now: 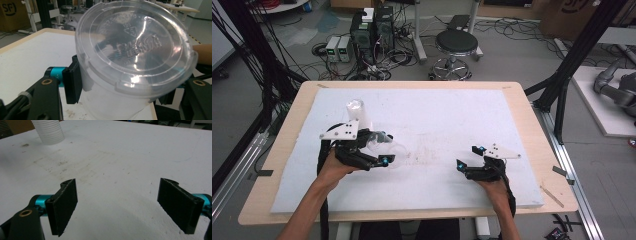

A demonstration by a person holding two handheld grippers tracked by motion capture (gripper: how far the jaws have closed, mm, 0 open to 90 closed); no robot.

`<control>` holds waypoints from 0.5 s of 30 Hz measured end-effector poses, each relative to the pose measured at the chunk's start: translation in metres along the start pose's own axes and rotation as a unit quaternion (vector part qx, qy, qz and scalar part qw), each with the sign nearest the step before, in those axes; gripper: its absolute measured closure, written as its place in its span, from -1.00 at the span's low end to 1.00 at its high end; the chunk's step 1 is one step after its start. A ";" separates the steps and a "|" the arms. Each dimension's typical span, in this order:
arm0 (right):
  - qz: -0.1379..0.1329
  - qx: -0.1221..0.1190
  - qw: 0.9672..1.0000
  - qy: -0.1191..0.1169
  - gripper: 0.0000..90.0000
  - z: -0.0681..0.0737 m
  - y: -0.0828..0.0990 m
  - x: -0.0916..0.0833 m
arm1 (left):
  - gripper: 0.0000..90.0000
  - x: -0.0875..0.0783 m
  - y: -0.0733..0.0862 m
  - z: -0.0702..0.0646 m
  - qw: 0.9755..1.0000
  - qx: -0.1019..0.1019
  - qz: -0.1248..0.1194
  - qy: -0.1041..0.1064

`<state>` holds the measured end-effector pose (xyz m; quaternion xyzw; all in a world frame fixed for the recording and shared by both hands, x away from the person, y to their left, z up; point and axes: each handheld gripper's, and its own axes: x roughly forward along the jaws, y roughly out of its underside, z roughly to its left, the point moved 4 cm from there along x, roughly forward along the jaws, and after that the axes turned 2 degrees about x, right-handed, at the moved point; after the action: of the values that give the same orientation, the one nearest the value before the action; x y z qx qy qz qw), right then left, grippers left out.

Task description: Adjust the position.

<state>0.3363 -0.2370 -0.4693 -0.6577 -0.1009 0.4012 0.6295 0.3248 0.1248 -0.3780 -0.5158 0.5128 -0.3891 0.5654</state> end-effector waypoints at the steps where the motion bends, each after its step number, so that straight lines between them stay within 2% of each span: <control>1: -0.001 -0.001 1.000 0.000 -0.64 -0.001 0.000 0.000 | -0.23 0.000 0.000 0.000 1.000 -0.001 0.000 0.000; 3: -0.002 0.003 1.000 -0.004 -0.64 0.000 0.000 -0.001 | -0.23 -0.001 0.001 0.001 1.000 0.000 0.001 -0.001; 9: -0.014 -0.008 1.000 -0.015 -0.64 0.002 -0.005 -0.002 | -0.23 -0.001 0.001 0.001 1.000 0.001 -0.001 -0.002; 12: -0.017 -0.013 0.999 -0.043 -0.64 0.008 -0.011 -0.003 | -0.23 -0.001 0.001 0.001 1.000 0.002 -0.006 -0.001; 15: -0.014 -0.030 0.997 -0.069 -0.64 0.014 -0.019 -0.005 | -0.23 -0.001 0.000 0.001 1.000 0.003 -0.009 0.001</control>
<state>0.3311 -0.2256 -0.4486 -0.6453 -0.1654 0.4336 0.6068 0.3256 0.1257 -0.3780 -0.5184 0.5074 -0.3965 0.5627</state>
